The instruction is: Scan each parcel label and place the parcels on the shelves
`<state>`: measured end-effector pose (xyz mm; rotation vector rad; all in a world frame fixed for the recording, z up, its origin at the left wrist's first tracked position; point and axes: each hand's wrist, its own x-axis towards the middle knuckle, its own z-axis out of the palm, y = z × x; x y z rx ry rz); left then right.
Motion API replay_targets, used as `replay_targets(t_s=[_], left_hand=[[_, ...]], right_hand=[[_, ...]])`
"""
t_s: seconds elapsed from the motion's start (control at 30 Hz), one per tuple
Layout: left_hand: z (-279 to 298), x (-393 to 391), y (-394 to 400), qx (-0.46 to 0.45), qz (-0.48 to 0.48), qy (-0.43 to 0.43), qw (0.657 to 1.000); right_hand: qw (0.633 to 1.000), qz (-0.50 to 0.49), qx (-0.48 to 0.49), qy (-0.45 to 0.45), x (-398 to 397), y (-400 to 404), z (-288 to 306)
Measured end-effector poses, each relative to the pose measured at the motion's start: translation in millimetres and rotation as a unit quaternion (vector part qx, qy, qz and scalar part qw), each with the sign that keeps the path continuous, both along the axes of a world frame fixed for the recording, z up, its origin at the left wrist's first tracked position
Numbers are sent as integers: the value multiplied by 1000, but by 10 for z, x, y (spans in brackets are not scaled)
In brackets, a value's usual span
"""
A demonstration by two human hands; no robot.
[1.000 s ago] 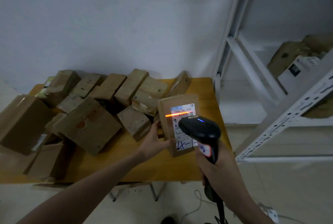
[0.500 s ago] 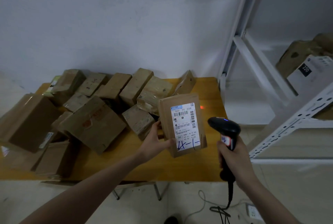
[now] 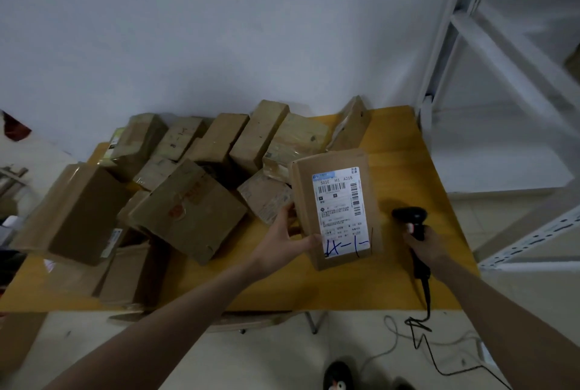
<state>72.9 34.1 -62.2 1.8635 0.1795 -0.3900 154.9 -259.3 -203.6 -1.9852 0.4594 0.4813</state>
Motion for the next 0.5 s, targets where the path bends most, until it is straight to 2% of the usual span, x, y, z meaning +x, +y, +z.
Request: replay_targets(t_s=[0.2,0.3,0.33,0.4,0.47,0.5], left_hand=[[-11,69,-1,-12,-12,9,1000],[3,108,-104,-19,-34,11,999],[23,114,-155,-20,-43,12,999],[67,123,-273,-25,-66,18,997],[146,111,-425,-32,-91,26,995],[187,99,-516,-37,-105,29,993]], right_hand=[[999,5,-54,4,-20,34,-147],[982,-15,-174,-68,-121,91,225],[981,-29,-158,-113,-193,103,423],[985,-26,6,-173,-394,84,902],[965,4,183,-188,-651,22,1308],[955,11,222,-194,-794,-30,1457]])
